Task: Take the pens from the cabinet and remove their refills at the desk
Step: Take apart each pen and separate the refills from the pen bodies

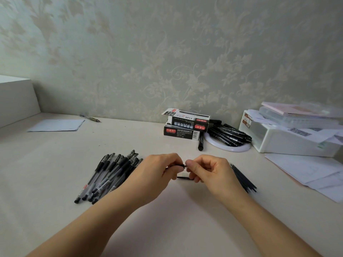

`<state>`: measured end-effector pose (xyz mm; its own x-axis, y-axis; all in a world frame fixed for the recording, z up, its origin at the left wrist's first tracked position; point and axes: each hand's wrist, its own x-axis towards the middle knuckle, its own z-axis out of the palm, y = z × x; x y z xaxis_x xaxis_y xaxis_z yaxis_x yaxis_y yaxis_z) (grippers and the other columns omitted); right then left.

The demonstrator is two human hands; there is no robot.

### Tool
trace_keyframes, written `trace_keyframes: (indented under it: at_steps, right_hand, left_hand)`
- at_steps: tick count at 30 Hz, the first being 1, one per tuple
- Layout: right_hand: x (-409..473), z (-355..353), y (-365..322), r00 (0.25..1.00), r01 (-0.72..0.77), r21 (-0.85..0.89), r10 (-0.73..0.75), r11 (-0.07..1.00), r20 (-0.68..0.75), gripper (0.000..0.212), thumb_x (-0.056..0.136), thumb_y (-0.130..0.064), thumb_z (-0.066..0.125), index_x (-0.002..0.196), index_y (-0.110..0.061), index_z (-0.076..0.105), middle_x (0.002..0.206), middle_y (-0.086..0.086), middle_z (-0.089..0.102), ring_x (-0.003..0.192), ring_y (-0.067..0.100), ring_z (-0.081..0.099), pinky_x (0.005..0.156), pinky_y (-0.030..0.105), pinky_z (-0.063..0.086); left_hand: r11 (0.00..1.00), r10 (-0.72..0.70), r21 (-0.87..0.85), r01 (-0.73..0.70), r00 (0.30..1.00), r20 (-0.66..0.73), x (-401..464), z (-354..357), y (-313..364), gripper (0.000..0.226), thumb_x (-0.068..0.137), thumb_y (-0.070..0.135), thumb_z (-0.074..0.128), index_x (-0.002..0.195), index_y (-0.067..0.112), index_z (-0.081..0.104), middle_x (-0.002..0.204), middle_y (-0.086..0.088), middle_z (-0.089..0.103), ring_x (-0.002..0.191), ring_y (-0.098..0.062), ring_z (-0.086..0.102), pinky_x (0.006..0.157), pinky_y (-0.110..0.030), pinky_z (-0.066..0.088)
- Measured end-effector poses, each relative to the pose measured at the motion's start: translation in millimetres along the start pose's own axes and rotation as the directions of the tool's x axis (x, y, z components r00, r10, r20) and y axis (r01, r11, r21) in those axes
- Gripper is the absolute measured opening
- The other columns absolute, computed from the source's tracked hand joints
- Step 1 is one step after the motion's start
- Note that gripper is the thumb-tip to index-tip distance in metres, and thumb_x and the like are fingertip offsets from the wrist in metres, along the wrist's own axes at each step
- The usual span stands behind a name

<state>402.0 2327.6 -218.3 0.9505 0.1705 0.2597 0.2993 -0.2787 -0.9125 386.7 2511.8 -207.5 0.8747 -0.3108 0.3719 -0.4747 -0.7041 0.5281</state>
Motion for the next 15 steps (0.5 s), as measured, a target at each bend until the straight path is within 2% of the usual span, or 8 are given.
trace_keyframes:
  at_steps: [4, 8, 11, 13, 15]
  right_hand:
    - [-0.8, -1.8, -0.7, 1.0, -0.002, 0.023, 0.002, 1.0, 0.02, 0.013, 0.085, -0.029, 0.073, 0.076, -0.02, 0.076, 0.068, 0.002, 0.073, 0.058, 0.006, 0.063, 0.057, 0.011, 0.046]
    - [-1.6, -3.4, -3.4, 0.999, -0.001, 0.077, -0.002, 0.997, 0.044, 0.003, 0.084, -0.019, 0.076, 0.081, -0.018, 0.077, 0.073, 0.001, 0.074, 0.064, 0.006, 0.066, 0.063, 0.013, 0.049]
    - [-2.6, -1.9, -7.0, 0.998, 0.031, 0.115, -0.037, 0.993, 0.056, 0.009, 0.084, -0.009, 0.075, 0.088, -0.017, 0.075, 0.082, 0.002, 0.076, 0.075, 0.01, 0.069, 0.07, 0.016, 0.053]
    - [-3.6, 0.2, -9.0, 0.998, 0.041, 0.118, -0.047, 0.992, 0.052, 0.012, 0.086, -0.007, 0.073, 0.091, -0.018, 0.075, 0.084, -0.001, 0.075, 0.073, 0.005, 0.067, 0.068, 0.014, 0.051]
    - [-4.0, 2.5, -9.8, 0.999, 0.03, 0.12, -0.034, 0.992, 0.033, 0.009, 0.087, -0.013, 0.072, 0.094, -0.018, 0.075, 0.086, -0.003, 0.075, 0.072, 0.001, 0.067, 0.067, 0.012, 0.05]
  left_hand:
    - [0.999, 0.0, 0.037, -0.001, 0.999, 0.035, 0.4, 0.6, -2.3, 0.02, 0.099, 0.03, 0.046, 0.089, 0.028, 0.063, 0.072, 0.011, 0.064, 0.061, 0.001, 0.05, 0.054, -0.015, 0.034]
    - [0.997, 0.003, 0.071, -0.006, 0.999, 0.035, 0.4, 1.3, -4.9, 0.029, 0.1, 0.037, 0.038, 0.084, 0.026, 0.06, 0.069, 0.009, 0.064, 0.059, -0.003, 0.05, 0.054, -0.023, 0.038]
    - [0.999, 0.022, 0.037, -0.022, 1.0, -0.005, -0.1, 2.0, -4.5, 0.019, 0.098, 0.043, 0.039, 0.089, 0.034, 0.054, 0.07, 0.011, 0.06, 0.061, -0.005, 0.051, 0.053, -0.024, 0.037]
    - [0.999, 0.035, 0.022, -0.034, 0.999, -0.025, -1.8, 2.0, -4.0, 0.01, 0.095, 0.047, 0.042, 0.097, 0.037, 0.044, 0.076, 0.012, 0.058, 0.06, -0.006, 0.049, 0.051, -0.023, 0.035]
    - [0.999, 0.048, 0.02, -0.048, 0.998, -0.037, -3.1, 0.9, -3.9, 0.016, 0.093, 0.044, 0.049, 0.097, 0.038, 0.036, 0.081, 0.014, 0.056, 0.061, -0.006, 0.047, 0.052, -0.023, 0.035]
